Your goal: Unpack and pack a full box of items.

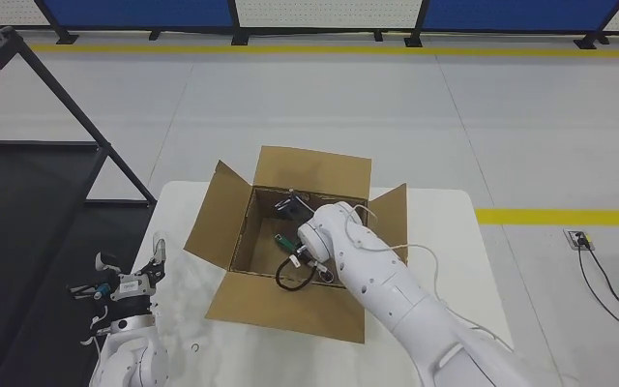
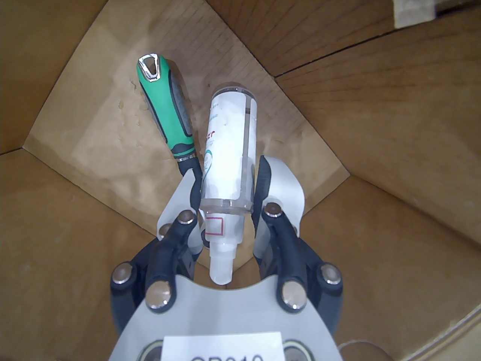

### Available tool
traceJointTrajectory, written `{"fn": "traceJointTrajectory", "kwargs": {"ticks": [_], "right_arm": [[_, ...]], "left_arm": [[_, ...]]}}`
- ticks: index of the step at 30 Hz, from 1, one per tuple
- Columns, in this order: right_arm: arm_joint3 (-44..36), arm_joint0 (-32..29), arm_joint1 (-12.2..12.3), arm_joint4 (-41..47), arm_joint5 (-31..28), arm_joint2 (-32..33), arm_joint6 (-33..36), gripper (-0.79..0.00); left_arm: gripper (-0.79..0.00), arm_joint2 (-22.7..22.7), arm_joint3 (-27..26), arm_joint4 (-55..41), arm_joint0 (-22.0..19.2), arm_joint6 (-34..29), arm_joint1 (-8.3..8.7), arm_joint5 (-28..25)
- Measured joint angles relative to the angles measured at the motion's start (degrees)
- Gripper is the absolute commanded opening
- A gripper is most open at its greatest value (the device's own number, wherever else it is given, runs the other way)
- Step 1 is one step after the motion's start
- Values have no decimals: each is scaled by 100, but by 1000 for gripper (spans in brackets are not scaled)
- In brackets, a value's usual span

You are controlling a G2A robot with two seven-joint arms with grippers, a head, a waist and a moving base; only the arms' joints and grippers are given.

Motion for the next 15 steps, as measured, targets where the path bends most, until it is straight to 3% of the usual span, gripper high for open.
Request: {"fn": "traceJointTrajectory", "kwargs": {"ticks": [8,9,12,15], "right_arm": [[-233,-95,46,-75,9,164,-54,-394],[-307,-129,68,-121,20,192,-34,-277],[-524,-226,126,-261,90,266,38,-234],[-874,-375,202,-392,165,384,25,-74]], "left_arm": [[0,0,0,0,0,0,0,0],[0,0,0,0,0,0,0,0],[0,0,0,0,0,0,0,0],[0,0,0,0,0,0,0,0]]}}
